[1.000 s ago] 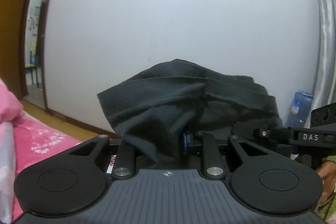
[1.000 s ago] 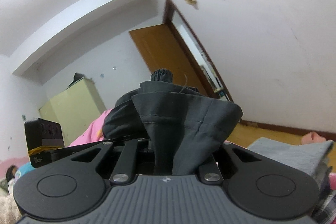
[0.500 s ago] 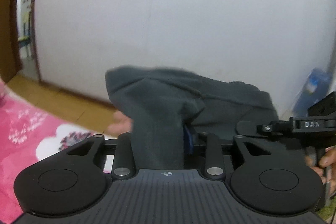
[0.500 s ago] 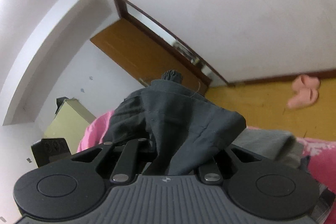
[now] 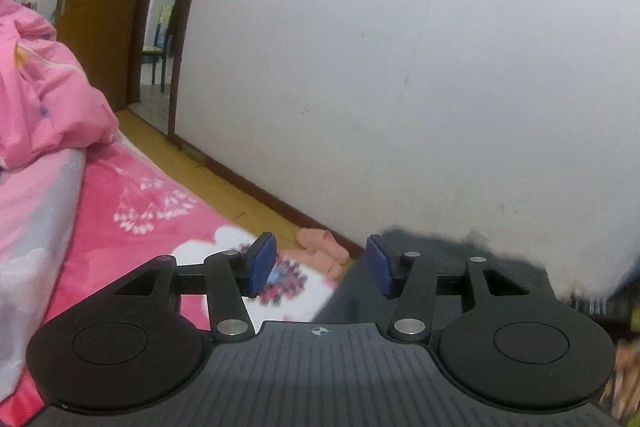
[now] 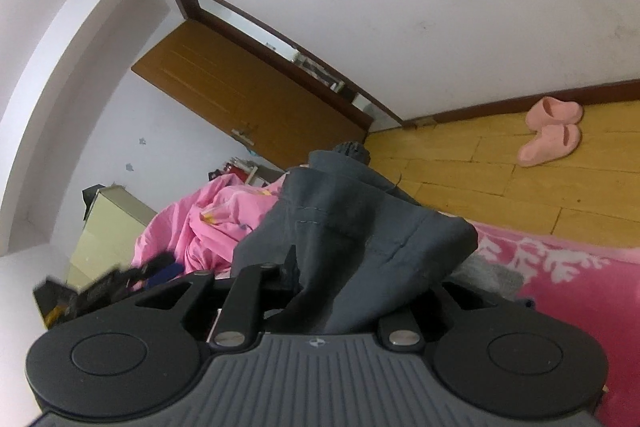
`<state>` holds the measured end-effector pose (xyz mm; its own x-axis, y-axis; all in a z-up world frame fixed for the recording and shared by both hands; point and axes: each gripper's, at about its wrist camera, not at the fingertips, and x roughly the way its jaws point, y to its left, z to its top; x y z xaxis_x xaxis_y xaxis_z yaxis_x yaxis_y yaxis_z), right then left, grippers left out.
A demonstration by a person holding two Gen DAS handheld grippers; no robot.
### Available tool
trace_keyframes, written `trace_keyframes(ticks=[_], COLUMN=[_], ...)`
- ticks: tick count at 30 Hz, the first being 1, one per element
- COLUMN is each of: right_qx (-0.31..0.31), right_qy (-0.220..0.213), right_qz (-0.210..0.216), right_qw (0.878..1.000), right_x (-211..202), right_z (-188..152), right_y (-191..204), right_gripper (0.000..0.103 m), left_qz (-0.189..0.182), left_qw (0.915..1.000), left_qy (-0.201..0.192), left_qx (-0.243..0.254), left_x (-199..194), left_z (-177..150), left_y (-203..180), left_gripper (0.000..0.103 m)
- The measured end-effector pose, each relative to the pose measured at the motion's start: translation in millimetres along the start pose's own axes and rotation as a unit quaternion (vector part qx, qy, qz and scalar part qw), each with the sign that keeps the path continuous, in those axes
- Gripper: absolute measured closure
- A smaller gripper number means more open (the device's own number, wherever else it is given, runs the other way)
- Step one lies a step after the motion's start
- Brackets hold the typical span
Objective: Fold clothes
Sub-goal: 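Carry the held sweatpants with both grippers toward the stack of folded clothes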
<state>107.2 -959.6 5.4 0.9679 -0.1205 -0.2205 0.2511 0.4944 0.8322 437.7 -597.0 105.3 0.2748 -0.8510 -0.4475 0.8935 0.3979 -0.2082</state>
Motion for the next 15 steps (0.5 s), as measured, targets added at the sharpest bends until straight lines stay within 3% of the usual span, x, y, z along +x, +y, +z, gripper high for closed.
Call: trace_keyframes(ticks=[2,4,8,10,12,13,15], right_qx=[0.004,0.002,-0.021,-0.122,-0.229,-0.293,-0.423], right_qy=[-0.006,-0.025,-0.071,-0.08,-0.078,-0.076,-0.087], right_qz=[-0.007,-0.025,-0.068,-0.072,-0.061,-0.046,-0.033], right_qw=[1.0,0.999,0.995,0.987,0.968,0.952,0.901], right_x=[-11.1,-25.7,-69.2,-87.3,-100.5,-106.5,-113.9], right_z=[1.2,6.0,6.9,-15.9,-46.1,-70.4,-121.5], right_y=[-0.1,-0.7,4.9,36.7,73.5,92.4,125.3], right_gripper=[0.061,0.051,0.049,0.049,0.049,0.049,0.048], left_qz=[0.008,0.01,-0.006,-0.024,-0.05,-0.06,-0.071], left_qw=[0.9998,0.9996,0.9962,0.9884,0.9751,0.9674,0.9543], left_qy=[0.009,0.025,0.053,0.059,0.064,0.064,0.068], left_qx=[0.015,0.012,-0.069,-0.138,-0.206,-0.237,-0.282], left_x=[-8.9,-10.8,0.7,6.8,20.6,25.1,27.5], left_z=[-17.0,-29.9,-52.5,-64.6,-62.9,-68.3,-76.9], left_y=[4.0,8.5,31.9,48.0,59.9,68.5,75.9], left_gripper=[0.046,0.046,0.046,0.046,0.046,0.046,0.046])
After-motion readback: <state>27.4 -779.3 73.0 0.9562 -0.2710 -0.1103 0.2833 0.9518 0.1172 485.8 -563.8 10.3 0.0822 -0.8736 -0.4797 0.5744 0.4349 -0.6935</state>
